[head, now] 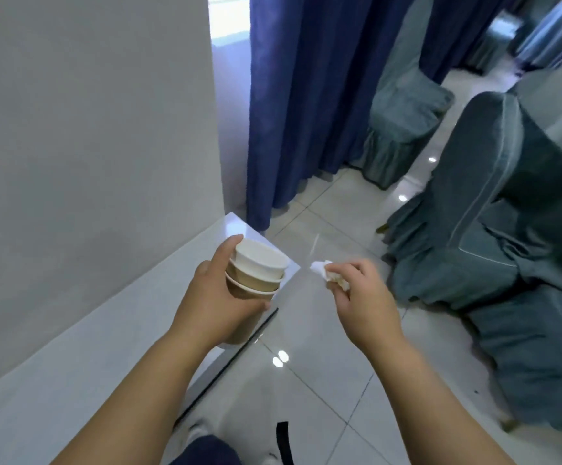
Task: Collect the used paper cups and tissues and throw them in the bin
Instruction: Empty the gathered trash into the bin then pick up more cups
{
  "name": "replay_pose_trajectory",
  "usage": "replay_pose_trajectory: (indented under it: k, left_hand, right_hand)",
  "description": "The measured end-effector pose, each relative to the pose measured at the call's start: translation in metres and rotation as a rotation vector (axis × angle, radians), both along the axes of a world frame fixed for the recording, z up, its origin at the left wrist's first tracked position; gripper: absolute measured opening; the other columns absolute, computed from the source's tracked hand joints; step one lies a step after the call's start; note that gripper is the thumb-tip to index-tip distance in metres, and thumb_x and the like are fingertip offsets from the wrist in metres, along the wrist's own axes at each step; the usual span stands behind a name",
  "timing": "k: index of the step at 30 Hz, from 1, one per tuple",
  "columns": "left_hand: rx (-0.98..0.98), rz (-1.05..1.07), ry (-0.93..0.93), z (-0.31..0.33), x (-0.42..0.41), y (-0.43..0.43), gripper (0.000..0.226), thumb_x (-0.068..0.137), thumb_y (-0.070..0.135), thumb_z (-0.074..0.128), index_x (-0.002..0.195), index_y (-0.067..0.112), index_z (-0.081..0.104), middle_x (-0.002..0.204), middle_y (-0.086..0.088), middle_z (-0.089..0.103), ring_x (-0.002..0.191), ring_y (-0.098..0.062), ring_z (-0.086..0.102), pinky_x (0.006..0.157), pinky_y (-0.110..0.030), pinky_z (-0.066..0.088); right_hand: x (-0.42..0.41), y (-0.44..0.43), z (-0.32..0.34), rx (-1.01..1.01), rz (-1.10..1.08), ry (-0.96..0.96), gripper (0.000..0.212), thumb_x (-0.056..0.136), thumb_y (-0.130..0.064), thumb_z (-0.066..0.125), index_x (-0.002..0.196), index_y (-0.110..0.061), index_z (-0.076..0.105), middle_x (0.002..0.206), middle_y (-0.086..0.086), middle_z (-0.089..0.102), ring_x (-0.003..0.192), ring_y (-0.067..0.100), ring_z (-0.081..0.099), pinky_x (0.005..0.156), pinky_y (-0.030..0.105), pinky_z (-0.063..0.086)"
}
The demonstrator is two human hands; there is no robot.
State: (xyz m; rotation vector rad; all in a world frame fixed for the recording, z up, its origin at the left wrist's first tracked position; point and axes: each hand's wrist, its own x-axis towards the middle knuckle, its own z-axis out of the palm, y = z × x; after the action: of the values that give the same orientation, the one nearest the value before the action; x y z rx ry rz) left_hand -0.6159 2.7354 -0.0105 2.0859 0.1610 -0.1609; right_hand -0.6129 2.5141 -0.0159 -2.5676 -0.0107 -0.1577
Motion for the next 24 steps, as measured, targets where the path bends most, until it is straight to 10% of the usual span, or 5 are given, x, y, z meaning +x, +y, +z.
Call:
replay_pose_trajectory:
  k: [24]
  left_hand:
    - [-0.064,-0.789,-0.272,0.107,0.256,-0.325,0.108,0.053,0.047,0.081,0.136,0.065,0.013,0.133,0.012,0.047,0.115,-0.010,0.053,0.098,-0.044,0.046]
  right_hand:
    - [0.104,-0.265,0.101,0.050,-0.771,-0.256,0.028,0.090,-0.013,0.059,0.114,-0.025,0.066,0.105,-0.013,0.048,0.088,0.009,0.051,0.072,0.025,0.042]
